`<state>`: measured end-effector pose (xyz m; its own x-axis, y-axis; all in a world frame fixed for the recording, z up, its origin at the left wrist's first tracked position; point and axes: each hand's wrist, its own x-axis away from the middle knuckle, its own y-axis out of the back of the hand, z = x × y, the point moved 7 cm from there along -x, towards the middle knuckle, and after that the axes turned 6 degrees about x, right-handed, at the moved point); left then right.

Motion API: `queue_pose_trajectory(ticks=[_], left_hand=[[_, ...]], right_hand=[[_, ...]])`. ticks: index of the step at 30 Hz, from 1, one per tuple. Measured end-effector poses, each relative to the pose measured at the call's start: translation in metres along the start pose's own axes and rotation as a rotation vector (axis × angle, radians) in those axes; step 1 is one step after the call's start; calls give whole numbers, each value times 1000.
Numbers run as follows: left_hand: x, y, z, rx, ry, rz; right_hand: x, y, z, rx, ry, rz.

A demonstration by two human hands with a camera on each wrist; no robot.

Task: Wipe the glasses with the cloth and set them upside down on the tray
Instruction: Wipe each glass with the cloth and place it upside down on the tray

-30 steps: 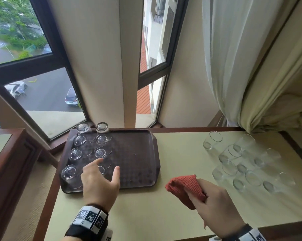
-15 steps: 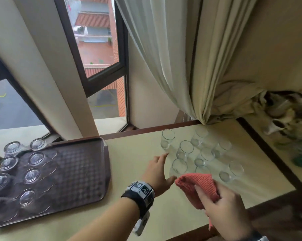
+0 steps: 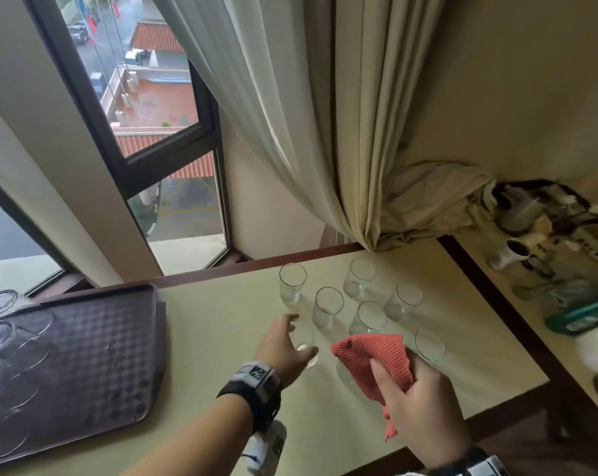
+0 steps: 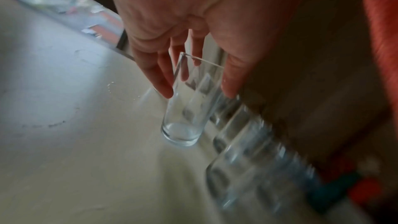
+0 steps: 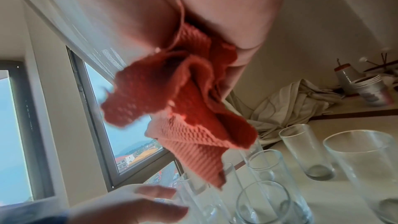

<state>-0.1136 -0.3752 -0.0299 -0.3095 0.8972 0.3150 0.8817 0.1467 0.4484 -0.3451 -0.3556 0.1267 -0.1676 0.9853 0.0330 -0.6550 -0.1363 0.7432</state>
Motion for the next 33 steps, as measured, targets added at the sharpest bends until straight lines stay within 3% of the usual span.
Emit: queue_pose_trajectory(ticks=[6, 11, 14, 17, 19, 22, 24, 27, 33], left_hand=[[57, 109, -35, 934, 64, -90], [85, 182, -108, 1175, -36, -50], [101, 219, -145, 1175, -146, -73], [120, 248, -175, 1048, -259, -68], [127, 264, -178, 1001, -290, -104], [131, 293, -173, 1005, -292, -167], [132, 315, -169, 980, -313, -190], [137, 339, -165, 900, -336, -242], [155, 343, -176, 807, -431, -258]], right_hand=[[-18, -18, 45, -153, -56, 60], [-42, -25, 145, -305, 83, 37], [-46, -20, 217, -447, 279, -35], [-34, -33, 286, -552, 559, 65], [-18, -41, 321, -515, 740, 88], [7, -52, 347, -408, 937, -1], [20, -61, 349, -364, 1004, -50], [35, -66, 355, -483, 1059, -72], [20, -52, 391, -687, 968, -65]])
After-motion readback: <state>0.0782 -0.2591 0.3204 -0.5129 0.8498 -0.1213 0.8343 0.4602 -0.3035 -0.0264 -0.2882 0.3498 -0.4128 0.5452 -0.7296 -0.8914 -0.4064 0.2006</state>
